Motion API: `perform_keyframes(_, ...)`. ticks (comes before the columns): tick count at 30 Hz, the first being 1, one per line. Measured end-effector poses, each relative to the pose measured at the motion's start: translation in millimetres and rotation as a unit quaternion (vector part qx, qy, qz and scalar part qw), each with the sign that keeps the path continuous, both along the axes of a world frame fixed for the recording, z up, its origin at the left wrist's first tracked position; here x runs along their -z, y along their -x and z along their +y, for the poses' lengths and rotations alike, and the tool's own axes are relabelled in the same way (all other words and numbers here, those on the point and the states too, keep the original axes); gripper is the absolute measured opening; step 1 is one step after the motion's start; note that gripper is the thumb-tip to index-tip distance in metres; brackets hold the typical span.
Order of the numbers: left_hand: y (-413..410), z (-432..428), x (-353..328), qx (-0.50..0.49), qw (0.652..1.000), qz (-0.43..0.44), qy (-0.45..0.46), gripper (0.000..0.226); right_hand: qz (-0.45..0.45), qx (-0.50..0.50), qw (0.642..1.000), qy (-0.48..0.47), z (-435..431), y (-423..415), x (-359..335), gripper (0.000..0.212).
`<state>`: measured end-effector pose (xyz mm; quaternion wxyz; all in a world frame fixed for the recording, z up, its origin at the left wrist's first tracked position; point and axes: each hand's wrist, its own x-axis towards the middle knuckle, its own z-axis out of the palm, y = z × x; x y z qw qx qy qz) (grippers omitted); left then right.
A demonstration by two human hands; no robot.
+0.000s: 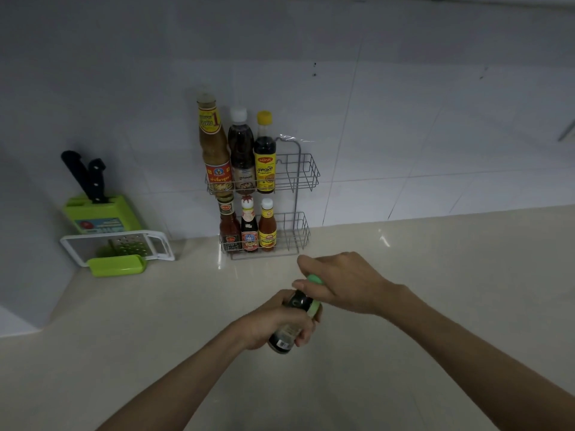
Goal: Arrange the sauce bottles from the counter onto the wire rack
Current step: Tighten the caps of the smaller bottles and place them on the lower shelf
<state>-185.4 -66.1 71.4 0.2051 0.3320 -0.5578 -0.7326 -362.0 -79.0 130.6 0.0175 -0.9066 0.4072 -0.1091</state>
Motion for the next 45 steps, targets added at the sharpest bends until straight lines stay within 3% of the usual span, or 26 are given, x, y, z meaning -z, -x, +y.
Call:
perform_keyframes(2, 3.6, 2.4, 0.3, -0.030, 0.999, -0.036, 0.020, 0.014, -0.034, 0.026, 0.999, 0.010, 0.6, -3.2, 12.2, 0.020)
perform_keyframes(5, 11.5, -0.5, 10.0, -0.189, 0.965, -0.159, 0.085, 0.010, -0.065, 0.101, 0.992, -0.033, -10.6, -9.6, 21.6, 0.014)
perform_keyframes(7, 16.4, 0.1, 16.5, -0.270, 0.918, -0.252, 0.144, 0.020, -0.078, 0.157, 0.982, -0.065, -16.4, -18.1, 29.7, 0.020)
perform_keyframes(9, 19.0, 3.0, 21.0, -0.296, 0.848, -0.374, 0.231, 0.029, -0.104, 0.222, 0.962, -0.116, -22.6, -29.8, 41.1, 0.024)
perform_keyframes(10, 18.4, 3.2, 23.1, -0.299, 0.816, -0.415, 0.269, 0.031, -0.146, 0.244, 0.946, -0.158, -25.8, -35.0, 44.0, 0.022)
perform_keyframes(11, 15.8, 2.0, 23.6, -0.298, 0.805, -0.423, 0.289, 0.034, -0.200, 0.250, 0.926, -0.200, -29.3, -38.4, 43.9, 0.020)
perform_keyframes(12, 11.7, -0.3, 21.7, -0.283, 0.821, -0.405, 0.287, 0.040, -0.241, 0.238, 0.914, -0.224, -34.3, -38.1, 42.0, 0.020)
perform_keyframes(13, 6.6, -4.0, 19.5, -0.257, 0.859, -0.359, 0.259, 0.046, -0.260, 0.214, 0.913, -0.229, -39.7, -35.1, 36.1, 0.022)
perform_keyframes(15, -7.5, -9.4, 12.4, -0.177, 0.955, -0.207, 0.121, 0.049, -0.260, 0.166, 0.917, -0.252, -52.6, -25.6, 20.2, 0.027)
perform_keyframes(16, -15.6, -10.7, 9.5, -0.136, 0.984, -0.107, 0.031, 0.048, -0.274, 0.146, 0.909, -0.280, -59.5, -20.2, 13.1, 0.028)
perform_keyframes(18, -30.5, -12.4, 9.6, -0.067, 0.991, 0.036, -0.107, 0.048, -0.331, 0.116, 0.869, -0.349, -70.4, -12.9, 5.7, 0.031)
perform_keyframes(20, -34.6, -13.1, 12.7, -0.023, 0.988, 0.072, -0.135, 0.046, -0.367, 0.096, 0.839, -0.390, -76.1, -11.5, 6.1, 0.037)
perform_keyframes(23, -22.4, -13.5, 22.1, -0.064, 0.994, 0.035, -0.079, 0.043, -0.393, 0.104, 0.819, -0.406, -72.6, -13.6, 15.5, 0.042)
perform_keyframes(27, -11.5, -24.4, 42.8, -0.198, 0.980, -0.036, -0.003, 0.035, -0.330, 0.137, 0.850, -0.386, -64.0, -5.3, 50.2, 0.030)
perform_keyframes(30, -10.4, -42.9, 53.8, -0.220, 0.972, -0.077, 0.009, 0.038, -0.325, 0.170, 0.851, -0.377, -67.9, -0.6, 73.5, 0.035)
perform_keyframes(34, -17.7, -88.3, 70.3, -0.114, 0.973, -0.197, 0.032, 0.074, -0.326, 0.207, 0.867, -0.317, -107.7, 6.9, 92.4, 0.042)
perform_keyframes(36, -21.8, -112.6, 70.3, -0.129, 0.958, -0.247, 0.061, 0.094, -0.344, 0.233, 0.872, -0.258, -130.2, 4.4, 101.3, 0.046)
perform_keyframes(41, -19.8, -157.0, 65.6, -0.239, 0.935, -0.242, 0.104, 0.104, -0.392, 0.245, 0.878, -0.127, -174.2, -14.8, 117.1, 0.037)
perform_keyframes(45, -11.5, -169.5, 74.1, -0.286, 0.923, -0.231, 0.110, 0.103, -0.336, 0.248, 0.898, -0.140, -210.3, -20.9, 136.5, 0.037)
